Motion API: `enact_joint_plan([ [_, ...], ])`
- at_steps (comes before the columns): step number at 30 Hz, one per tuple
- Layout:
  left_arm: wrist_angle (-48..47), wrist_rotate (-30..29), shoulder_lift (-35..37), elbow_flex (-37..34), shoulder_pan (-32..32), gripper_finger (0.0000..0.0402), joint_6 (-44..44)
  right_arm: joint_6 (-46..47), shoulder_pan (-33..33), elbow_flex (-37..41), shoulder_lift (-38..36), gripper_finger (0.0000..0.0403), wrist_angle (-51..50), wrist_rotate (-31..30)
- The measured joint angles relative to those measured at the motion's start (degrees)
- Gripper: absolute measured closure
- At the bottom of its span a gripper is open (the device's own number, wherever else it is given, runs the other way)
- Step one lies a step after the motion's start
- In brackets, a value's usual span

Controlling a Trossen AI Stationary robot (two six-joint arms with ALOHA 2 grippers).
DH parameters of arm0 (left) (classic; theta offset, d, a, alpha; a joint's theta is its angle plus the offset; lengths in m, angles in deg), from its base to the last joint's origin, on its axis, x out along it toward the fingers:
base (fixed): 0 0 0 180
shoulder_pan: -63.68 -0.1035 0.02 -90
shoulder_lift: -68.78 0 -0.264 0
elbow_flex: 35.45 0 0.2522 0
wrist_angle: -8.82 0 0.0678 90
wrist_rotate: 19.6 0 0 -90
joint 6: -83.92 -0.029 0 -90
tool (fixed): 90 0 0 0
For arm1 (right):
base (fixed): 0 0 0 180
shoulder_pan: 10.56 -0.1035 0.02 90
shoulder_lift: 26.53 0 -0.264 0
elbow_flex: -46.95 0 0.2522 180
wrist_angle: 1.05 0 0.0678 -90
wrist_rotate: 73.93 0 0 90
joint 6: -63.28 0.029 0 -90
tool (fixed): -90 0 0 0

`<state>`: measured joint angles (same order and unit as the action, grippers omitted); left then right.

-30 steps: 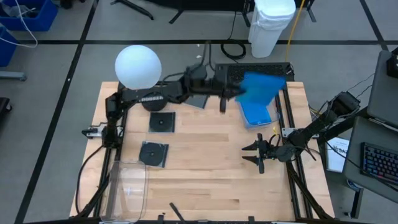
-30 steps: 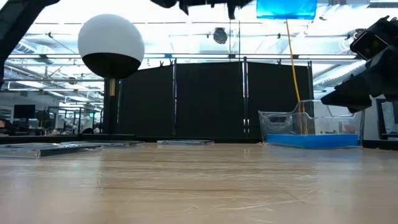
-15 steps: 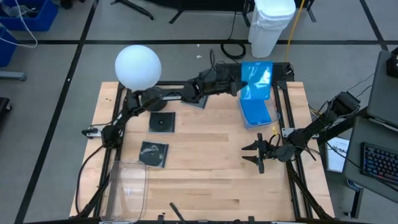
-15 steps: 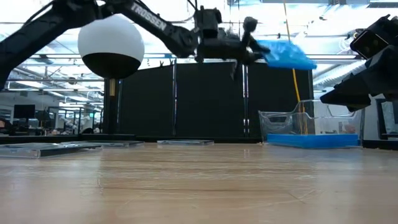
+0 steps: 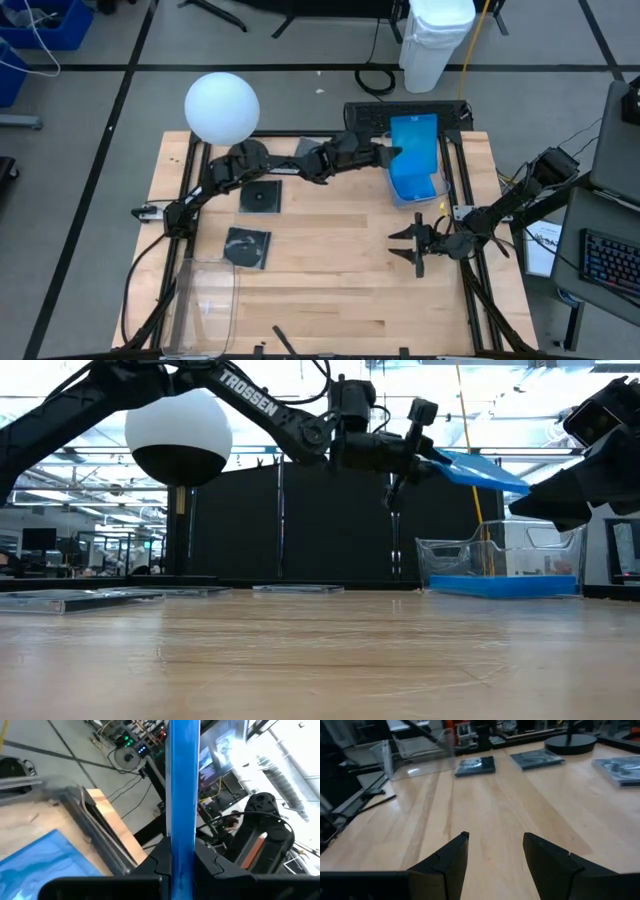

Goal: Pick & place jewel cases by type
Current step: Put the blue CD case into the top transparent bin

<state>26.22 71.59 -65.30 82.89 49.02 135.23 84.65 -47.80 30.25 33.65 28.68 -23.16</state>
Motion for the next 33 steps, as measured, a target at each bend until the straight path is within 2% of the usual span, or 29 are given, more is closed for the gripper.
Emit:
enact_joint_plan([
  [3, -0.86, -1.24, -0.76, 0.00, 0.60, 0.0368, -0.35, -2.14, -0.28, 0.00, 0.00, 0.0220, 1.49, 2.23],
  [6, 0.13, 1.74, -2.17, -0.01, 0.03, 0.0368, 2.59, -5.06, -1.32, 0.00, 0.00, 0.0220, 3.57, 4.60],
  [10, 3.94, 2.46, -4.87, 0.02, -0.79, 0.0368, 6.79, -8.37, -3.47, 0.00, -0.01, 0.0220, 6.49, 4.91],
  [18, 11.73, 2.80, -8.66, 0.00, -1.14, 0.0368, 14.10, -9.03, -5.02, 0.00, -0.07, 0.0220, 7.75, 4.82],
  [29, 9.39, -0.16, -9.25, 0.00, -0.77, 0.0368, 14.27, -9.05, -5.02, 0.00, -0.04, 0.0220, 8.58, 4.80],
  [31, 9.44, -0.26, -9.25, 0.00, -0.60, 0.0357, 14.89, -9.03, -5.02, 0.00, -0.04, 0.0220, 8.58, 4.77],
  [33, 9.05, -0.24, -9.25, 0.00, -0.45, 0.0329, 14.84, -9.01, -5.02, 0.00, -0.04, 0.0220, 8.58, 4.55],
])
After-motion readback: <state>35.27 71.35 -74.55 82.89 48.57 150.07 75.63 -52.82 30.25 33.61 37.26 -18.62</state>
